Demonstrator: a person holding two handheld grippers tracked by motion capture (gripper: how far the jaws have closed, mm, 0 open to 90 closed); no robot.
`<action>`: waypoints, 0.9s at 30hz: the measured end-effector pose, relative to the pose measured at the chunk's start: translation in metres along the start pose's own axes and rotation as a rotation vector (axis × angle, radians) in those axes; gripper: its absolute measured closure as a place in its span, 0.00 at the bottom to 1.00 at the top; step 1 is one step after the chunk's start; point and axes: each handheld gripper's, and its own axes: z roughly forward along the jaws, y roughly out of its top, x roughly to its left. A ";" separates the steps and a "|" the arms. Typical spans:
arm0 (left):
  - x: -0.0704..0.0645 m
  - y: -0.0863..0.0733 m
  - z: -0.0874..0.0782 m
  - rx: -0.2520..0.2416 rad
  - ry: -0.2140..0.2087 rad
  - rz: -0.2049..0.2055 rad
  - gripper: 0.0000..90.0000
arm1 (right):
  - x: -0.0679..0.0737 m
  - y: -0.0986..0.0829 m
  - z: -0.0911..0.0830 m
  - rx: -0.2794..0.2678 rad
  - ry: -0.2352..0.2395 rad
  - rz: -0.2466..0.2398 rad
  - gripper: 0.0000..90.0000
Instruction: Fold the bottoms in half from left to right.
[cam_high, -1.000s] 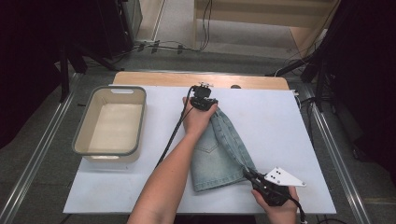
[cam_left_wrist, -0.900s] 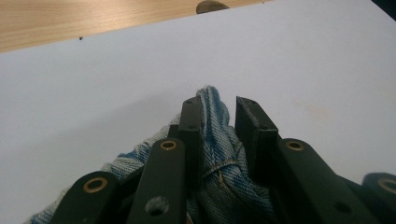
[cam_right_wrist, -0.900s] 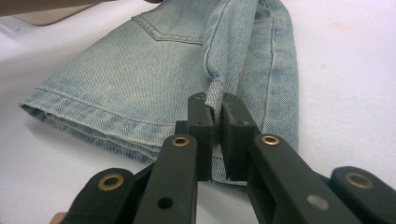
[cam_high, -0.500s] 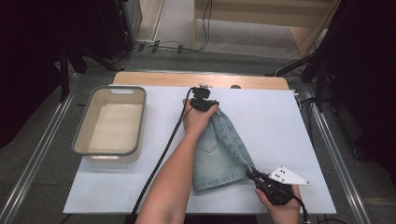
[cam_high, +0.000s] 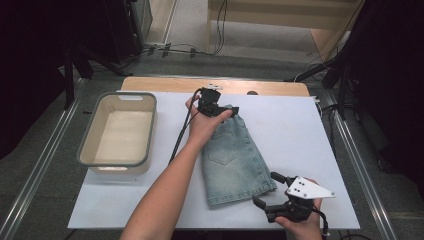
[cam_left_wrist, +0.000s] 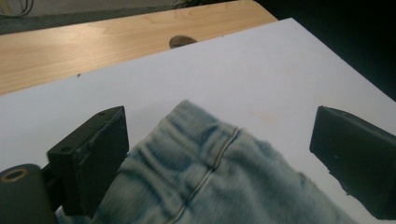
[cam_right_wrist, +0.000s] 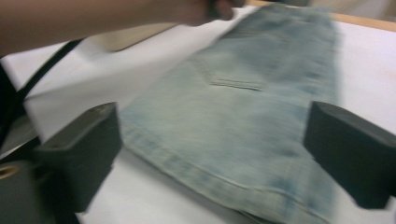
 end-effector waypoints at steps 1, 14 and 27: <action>0.004 -0.003 -0.004 -0.002 -0.009 -0.006 0.03 | 0.004 0.002 0.004 0.011 0.043 -0.016 0.00; 0.037 -0.038 -0.022 0.097 -0.023 -0.028 0.04 | 0.052 0.005 0.079 0.182 0.202 -0.131 0.01; 0.052 -0.052 -0.008 0.167 0.003 -0.102 0.23 | 0.057 -0.003 0.114 0.331 0.150 -0.151 0.13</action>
